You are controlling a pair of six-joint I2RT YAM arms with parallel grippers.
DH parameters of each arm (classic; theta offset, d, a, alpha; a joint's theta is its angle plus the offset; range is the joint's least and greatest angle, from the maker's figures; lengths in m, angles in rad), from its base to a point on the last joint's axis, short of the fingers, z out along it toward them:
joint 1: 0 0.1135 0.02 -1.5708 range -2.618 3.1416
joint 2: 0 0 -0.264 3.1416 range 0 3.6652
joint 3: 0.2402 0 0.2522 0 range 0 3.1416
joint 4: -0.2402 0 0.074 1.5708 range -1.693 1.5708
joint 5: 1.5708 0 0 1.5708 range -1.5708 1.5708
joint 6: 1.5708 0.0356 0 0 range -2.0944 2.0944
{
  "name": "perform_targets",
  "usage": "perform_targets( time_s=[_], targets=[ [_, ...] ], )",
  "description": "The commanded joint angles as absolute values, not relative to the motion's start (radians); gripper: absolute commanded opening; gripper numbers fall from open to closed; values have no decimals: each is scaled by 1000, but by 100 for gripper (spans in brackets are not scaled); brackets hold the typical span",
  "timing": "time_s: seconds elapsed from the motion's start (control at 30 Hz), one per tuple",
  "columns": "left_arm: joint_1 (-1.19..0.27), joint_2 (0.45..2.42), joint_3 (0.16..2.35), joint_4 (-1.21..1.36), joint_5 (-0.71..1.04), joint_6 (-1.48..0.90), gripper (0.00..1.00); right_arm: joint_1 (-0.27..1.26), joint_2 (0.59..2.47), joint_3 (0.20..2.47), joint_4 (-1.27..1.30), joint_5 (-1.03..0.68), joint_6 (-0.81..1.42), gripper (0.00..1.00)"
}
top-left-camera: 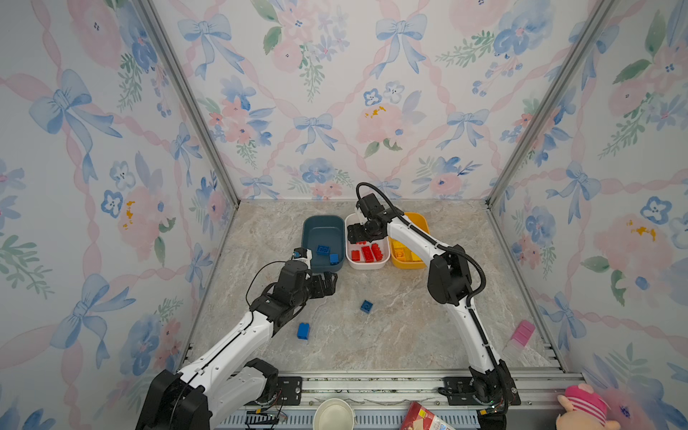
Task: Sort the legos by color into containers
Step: 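Carry the large red brick over the white bin while left moves off, then lower the large red brick into the white bin and open the right gripper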
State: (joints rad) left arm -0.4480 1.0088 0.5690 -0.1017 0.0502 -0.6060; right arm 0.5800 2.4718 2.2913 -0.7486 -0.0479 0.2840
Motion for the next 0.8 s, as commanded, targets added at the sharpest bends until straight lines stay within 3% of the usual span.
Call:
perform_targets(
  time_s=[0.0, 0.77],
  targets=[
    [-441, 1001, 557, -103, 51, -582, 98, 568, 2469, 2318, -781, -51, 284, 89],
    [-441, 1066, 601, -270, 56, -610, 98, 585, 2086, 1917, -733, -35, 303, 100]
  ],
)
